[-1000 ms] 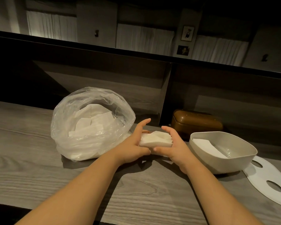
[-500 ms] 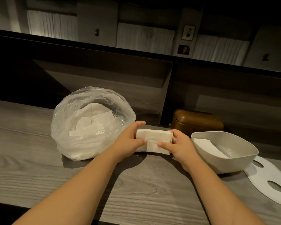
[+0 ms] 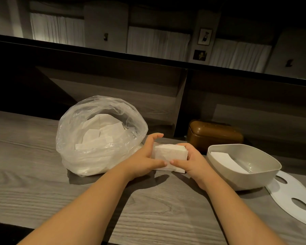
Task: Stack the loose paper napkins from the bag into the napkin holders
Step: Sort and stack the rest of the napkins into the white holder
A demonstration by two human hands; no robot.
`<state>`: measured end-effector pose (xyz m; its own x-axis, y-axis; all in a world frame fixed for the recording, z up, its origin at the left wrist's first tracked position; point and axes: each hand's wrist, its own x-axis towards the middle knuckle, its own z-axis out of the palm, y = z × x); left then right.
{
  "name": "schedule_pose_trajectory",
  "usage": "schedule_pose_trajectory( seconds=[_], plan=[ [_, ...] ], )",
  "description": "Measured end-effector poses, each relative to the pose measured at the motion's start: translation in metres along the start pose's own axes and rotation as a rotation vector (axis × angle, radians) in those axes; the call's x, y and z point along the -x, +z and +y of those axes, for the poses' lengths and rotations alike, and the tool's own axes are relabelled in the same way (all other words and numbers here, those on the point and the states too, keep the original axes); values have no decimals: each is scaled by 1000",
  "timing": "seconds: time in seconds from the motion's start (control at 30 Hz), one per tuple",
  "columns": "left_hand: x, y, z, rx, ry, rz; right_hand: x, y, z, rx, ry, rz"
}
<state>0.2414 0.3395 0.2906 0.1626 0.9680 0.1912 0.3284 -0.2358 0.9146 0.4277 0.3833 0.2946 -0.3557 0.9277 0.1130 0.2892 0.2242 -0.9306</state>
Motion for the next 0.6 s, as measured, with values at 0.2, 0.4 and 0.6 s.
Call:
schedule_pose_trajectory(
  seconds=[0.2,0.4,0.6],
  plan=[
    [3,-9,7,-15,-36,102,6,-2,-18,53,-93,135],
    [11,2,30,58,-119,-57,18,-21,-56,270,-105,-72],
    [2,22,61,152,9,175,26,-45,-76,-175,-33,17]
  ],
)
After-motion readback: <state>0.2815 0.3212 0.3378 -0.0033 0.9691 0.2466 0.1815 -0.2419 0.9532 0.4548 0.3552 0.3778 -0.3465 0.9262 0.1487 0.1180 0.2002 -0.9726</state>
